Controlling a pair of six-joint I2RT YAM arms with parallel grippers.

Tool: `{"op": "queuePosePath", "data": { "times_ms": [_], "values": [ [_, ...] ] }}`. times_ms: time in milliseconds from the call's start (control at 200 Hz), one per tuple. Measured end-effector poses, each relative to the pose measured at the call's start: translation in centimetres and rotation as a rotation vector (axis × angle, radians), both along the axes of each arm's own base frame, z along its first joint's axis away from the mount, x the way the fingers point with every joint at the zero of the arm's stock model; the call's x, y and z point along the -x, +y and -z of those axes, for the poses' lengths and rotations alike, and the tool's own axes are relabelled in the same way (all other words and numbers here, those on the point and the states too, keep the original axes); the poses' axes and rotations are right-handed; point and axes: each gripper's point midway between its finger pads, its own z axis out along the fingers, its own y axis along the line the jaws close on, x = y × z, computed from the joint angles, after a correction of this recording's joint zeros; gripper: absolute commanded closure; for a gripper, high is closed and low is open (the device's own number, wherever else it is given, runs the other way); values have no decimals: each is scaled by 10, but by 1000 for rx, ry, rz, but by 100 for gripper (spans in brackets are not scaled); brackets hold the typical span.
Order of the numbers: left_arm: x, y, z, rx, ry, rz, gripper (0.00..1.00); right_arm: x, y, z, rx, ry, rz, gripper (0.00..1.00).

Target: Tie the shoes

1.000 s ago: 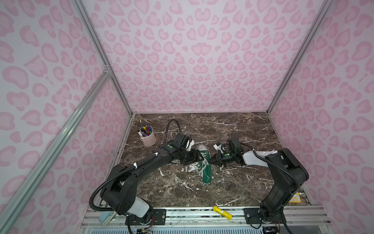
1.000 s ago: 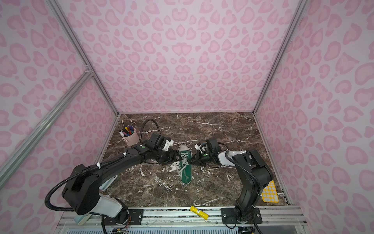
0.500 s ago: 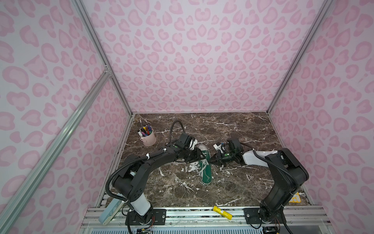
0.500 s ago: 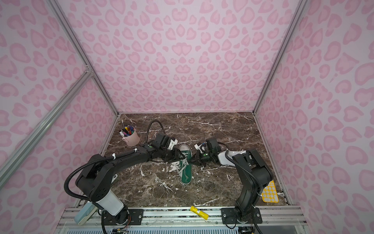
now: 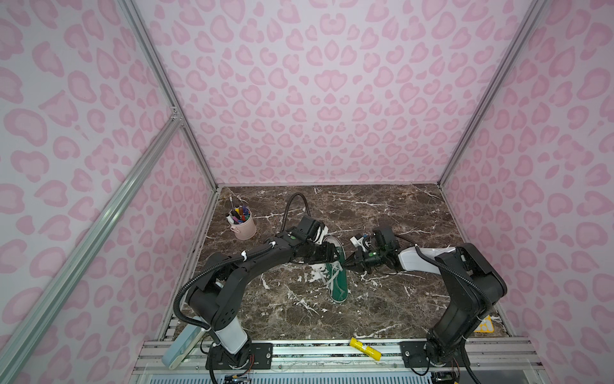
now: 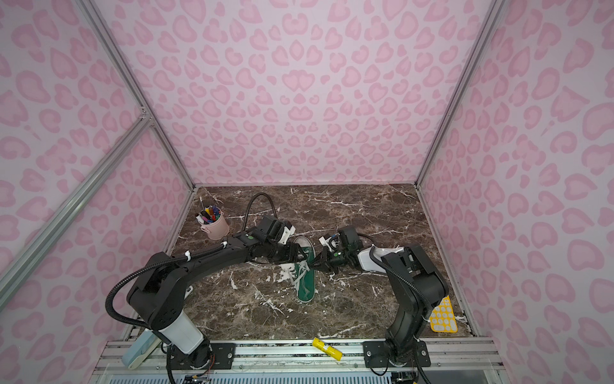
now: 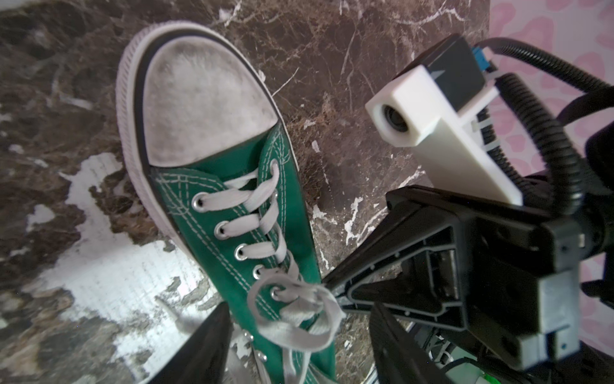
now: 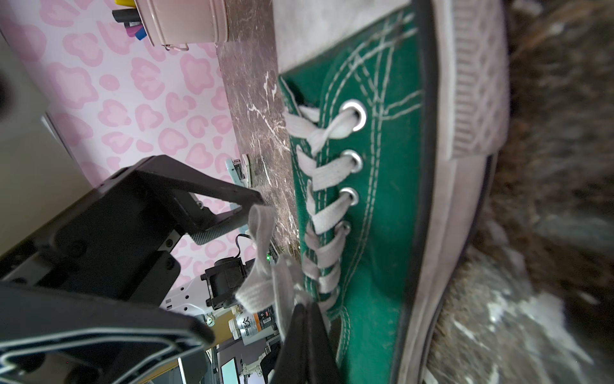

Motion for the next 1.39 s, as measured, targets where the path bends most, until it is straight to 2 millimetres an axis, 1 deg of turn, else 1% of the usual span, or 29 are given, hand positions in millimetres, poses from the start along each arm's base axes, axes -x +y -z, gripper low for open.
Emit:
{"op": "queuePosePath", "data": {
  "times_ms": [110,175,255,325,435,545,585,745,870,890,900,915,1085,1230,1395],
  "values": [
    [4,0,1,-14,-19,43,33,1,0,1,1,3,0,100],
    [5,-1,-2,-35,-45,83,33,1,0,1,1,3,0,100],
    [1,-4,-8,-60,-96,142,32,1,0,1,1,3,0,100],
    [-3,-5,-9,-86,-120,193,32,1,0,1,1,2,0,100],
    [-2,-5,2,-126,-114,284,32,1,0,1,1,3,0,100],
    [5,-3,14,-149,-91,361,32,1,0,1,1,3,0,100],
    [7,-3,17,-148,-85,381,33,1,0,1,2,3,0,100],
    [11,-5,14,-108,-81,423,47,2,-1,2,4,7,-2,100],
    [11,-7,9,-86,-92,430,62,2,-1,2,7,12,-3,100],
    [10,-7,8,-83,-95,428,62,2,-1,2,7,12,-3,100],
    [10,-7,8,-82,-95,428,66,2,-1,2,7,13,-3,100],
    [10,-7,7,-79,-97,429,68,2,-1,2,7,13,-3,100],
    [11,-3,9,-80,-96,421,81,4,-1,3,11,18,-5,100],
    [8,0,6,-80,-103,405,96,4,-1,3,12,17,-6,100],
    [7,2,6,-83,-106,398,96,3,-2,0,9,7,-6,100]
  ]
}}
